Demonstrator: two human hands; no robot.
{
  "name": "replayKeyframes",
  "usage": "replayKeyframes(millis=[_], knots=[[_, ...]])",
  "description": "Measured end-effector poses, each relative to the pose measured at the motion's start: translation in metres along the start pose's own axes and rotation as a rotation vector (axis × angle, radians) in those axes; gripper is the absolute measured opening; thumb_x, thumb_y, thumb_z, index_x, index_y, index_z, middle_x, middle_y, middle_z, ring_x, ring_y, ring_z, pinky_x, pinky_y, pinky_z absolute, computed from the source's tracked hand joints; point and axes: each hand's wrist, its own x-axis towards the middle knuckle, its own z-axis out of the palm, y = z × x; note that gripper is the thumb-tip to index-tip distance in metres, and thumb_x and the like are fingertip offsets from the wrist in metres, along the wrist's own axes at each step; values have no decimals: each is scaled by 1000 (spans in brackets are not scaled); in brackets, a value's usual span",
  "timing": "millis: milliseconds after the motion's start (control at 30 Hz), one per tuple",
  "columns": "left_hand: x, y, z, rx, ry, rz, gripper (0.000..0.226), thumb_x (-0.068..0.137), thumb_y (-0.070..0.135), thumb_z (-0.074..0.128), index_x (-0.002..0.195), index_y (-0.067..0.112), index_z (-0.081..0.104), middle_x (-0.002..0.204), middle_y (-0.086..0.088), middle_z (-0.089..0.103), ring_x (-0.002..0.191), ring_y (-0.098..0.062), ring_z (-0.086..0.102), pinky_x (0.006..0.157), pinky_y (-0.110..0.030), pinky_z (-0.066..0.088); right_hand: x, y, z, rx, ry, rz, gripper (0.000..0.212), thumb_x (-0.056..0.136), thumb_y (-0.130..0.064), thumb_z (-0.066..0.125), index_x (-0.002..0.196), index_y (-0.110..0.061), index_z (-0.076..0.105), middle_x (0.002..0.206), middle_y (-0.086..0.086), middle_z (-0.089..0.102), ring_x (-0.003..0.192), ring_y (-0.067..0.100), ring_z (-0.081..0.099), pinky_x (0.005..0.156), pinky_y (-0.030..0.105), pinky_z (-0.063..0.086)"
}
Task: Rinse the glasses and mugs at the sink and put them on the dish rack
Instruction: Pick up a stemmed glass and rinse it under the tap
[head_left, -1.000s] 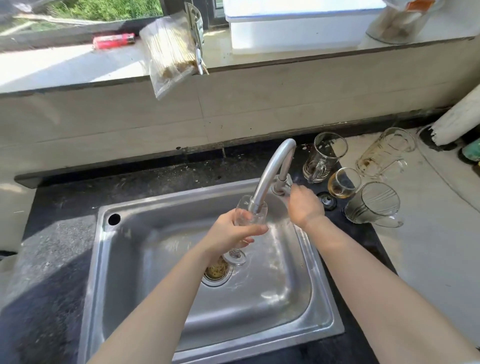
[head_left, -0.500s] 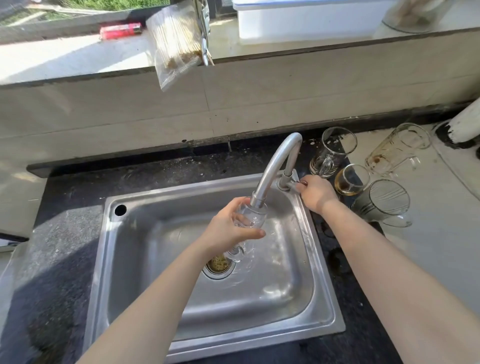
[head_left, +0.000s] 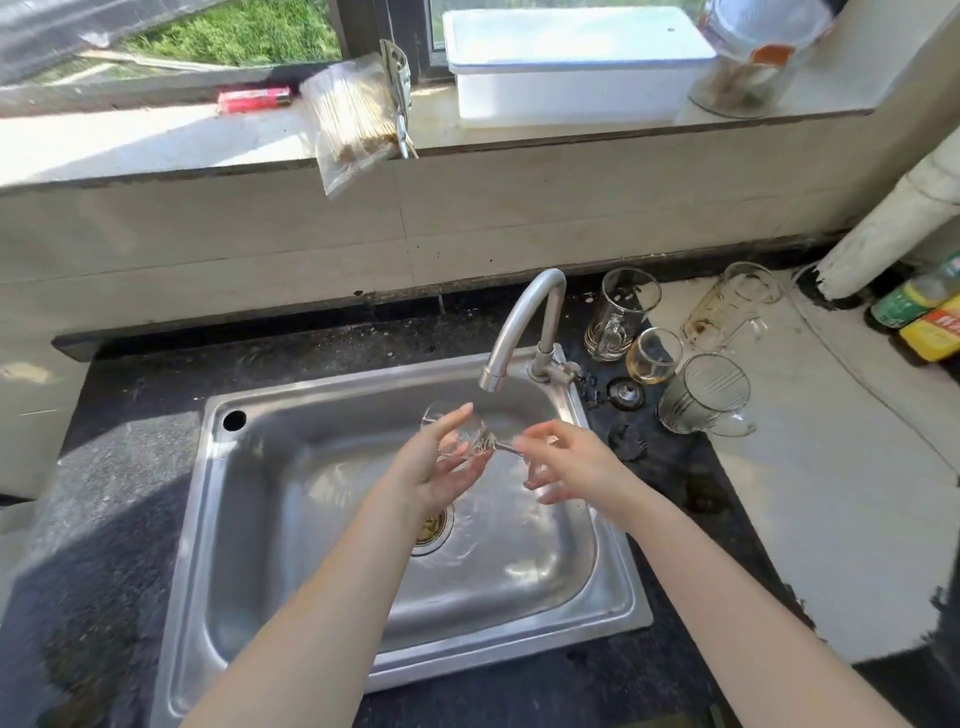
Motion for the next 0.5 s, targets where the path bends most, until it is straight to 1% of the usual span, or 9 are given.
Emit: replayKeyframes(millis=[67, 100, 167, 233, 267, 333, 400, 433, 500], knots=[[-8, -2, -3, 17, -36, -11, 41, 74, 21, 79, 101, 5, 53, 104, -17, 53, 95, -36, 65, 80, -39, 58, -5, -8, 1, -124, 66, -87, 36, 84, -31, 71, 113, -15, 57, 83, 8, 63, 71, 17, 64, 60, 27, 53], [-11, -1, -6, 90, -46, -10, 41, 76, 25, 78, 101, 7, 51, 103, -18, 56, 97, -36, 66, 84, -41, 56, -9, -14, 1, -197, 107, -126, 33, 83, -30, 71, 111, -16, 59, 80, 7, 63, 68, 16, 63, 58, 25, 52], [-17, 3, -12, 318, -53, -7, 53, 77, 39, 76, 109, 7, 48, 108, -23, 61, 97, -35, 67, 80, -41, 56, -16, -26, 2, -341, 192, -193, 29, 80, -35, 68, 104, -19, 62, 82, 3, 64, 68, 14, 63, 59, 25, 53], [-22, 8, -18, 562, -28, 27, 65, 80, 51, 69, 121, 5, 47, 113, -22, 60, 99, -32, 64, 78, -40, 56, -25, -35, 6, -514, 266, -243, 30, 76, -41, 68, 100, -23, 64, 88, 0, 63, 78, 16, 62, 65, 29, 51], [-24, 11, -21, 673, -8, 70, 66, 82, 54, 65, 125, 6, 50, 115, -19, 59, 99, -30, 61, 78, -39, 54, -31, -41, 10, -589, 298, -268, 31, 75, -42, 68, 99, -23, 65, 91, -2, 62, 83, 15, 59, 64, 28, 47], [-29, 15, -26, 854, 33, 180, 55, 88, 51, 58, 126, 10, 56, 117, -10, 55, 101, -25, 55, 81, -37, 49, -42, -49, 17, -673, 355, -300, 30, 74, -40, 69, 98, -22, 66, 93, -3, 60, 86, 14, 56, 61, 26, 40], [-36, 18, -30, 977, 49, 303, 39, 94, 41, 54, 120, 14, 61, 115, -3, 55, 103, -22, 53, 87, -37, 45, -53, -56, 26, -692, 387, -311, 28, 73, -38, 69, 94, -20, 67, 92, -3, 60, 83, 13, 55, 58, 24, 39], [-38, 19, -32, 1027, 53, 362, 31, 95, 37, 51, 113, 15, 65, 110, -3, 56, 99, -20, 55, 85, -36, 46, -57, -59, 30, -692, 399, -311, 27, 72, -37, 69, 92, -19, 68, 90, -2, 60, 79, 12, 54, 56, 23, 39], [-43, 22, -35, 1092, 61, 439, 23, 96, 32, 47, 91, 18, 65, 96, -4, 55, 82, -20, 53, 72, -33, 43, -65, -60, 37, -658, 430, -292, 28, 70, -38, 70, 87, -15, 68, 89, 0, 63, 66, 11, 51, 52, 24, 38]])
